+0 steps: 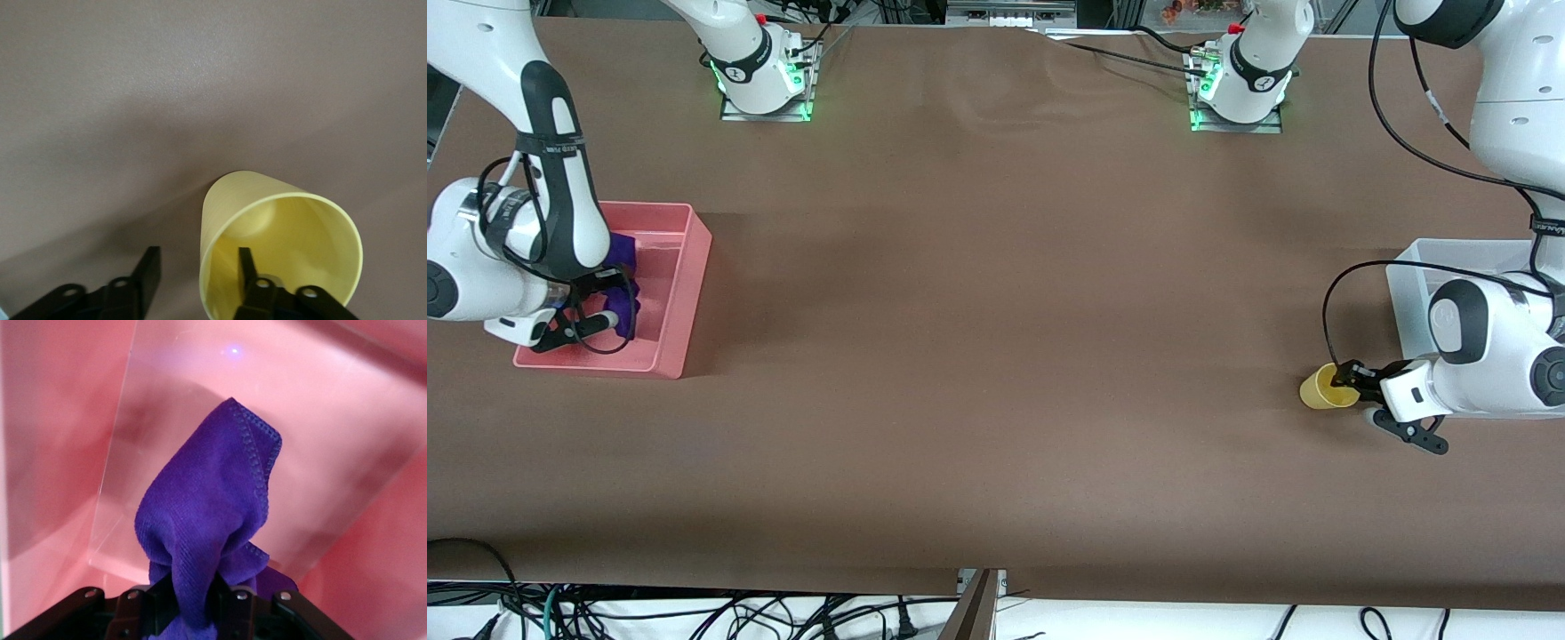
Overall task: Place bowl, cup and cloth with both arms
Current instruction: 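Lower the cloth into the pink bin while the left gripper grasps the cup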
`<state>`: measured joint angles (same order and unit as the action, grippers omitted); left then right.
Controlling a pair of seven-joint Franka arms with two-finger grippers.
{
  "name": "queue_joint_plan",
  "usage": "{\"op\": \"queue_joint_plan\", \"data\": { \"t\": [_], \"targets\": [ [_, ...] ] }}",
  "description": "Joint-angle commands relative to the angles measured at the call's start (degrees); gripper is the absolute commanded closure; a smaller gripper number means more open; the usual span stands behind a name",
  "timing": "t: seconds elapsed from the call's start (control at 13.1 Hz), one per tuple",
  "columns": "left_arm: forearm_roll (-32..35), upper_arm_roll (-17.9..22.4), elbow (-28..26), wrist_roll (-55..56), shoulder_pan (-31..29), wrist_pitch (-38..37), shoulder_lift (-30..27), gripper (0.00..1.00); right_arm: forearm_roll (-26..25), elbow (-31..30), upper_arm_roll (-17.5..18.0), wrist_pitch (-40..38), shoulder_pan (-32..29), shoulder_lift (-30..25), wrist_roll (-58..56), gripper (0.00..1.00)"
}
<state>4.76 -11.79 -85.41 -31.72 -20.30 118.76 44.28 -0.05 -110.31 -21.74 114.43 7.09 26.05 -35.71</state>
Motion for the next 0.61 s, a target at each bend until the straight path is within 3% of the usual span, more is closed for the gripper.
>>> {"op": "queue_joint_plan", "data": {
  "t": [0.0,0.15,0.23,0.3,0.53],
  "targets": [
    [0.8,-0.2,0.9,0.3,-0.1,-1.1,-1.4,1.00,2.5,-2.2,-0.1,3.4,0.4,0.2,0.1,1.00],
    [0.8,-0.2,1.3,0.3,-0.4,-4.6,-3.0,1.00,3.1,-3.4,0.0,6.7,0.4,1.3,0.2,0.95],
    [0.8,-0.2,1.5,0.3,-0.4,-6.6,-4.2,1.00,3.2,-3.4,0.0,7.2,0.4,1.7,0.2,0.31],
    [1.0,-0.1,1.5,0.3,-0.5,-8.9,-6.3,1.00,3.2,-3.3,0.0,7.0,0.4,1.5,0.4,0.00],
    [1.4,1.3,2.0,-1.0,-1.5,-19.0,-12.7,1.00,3.6,1.1,-0.1,-0.2,0.4,-2.7,0.3,0.00]
  ]
}}
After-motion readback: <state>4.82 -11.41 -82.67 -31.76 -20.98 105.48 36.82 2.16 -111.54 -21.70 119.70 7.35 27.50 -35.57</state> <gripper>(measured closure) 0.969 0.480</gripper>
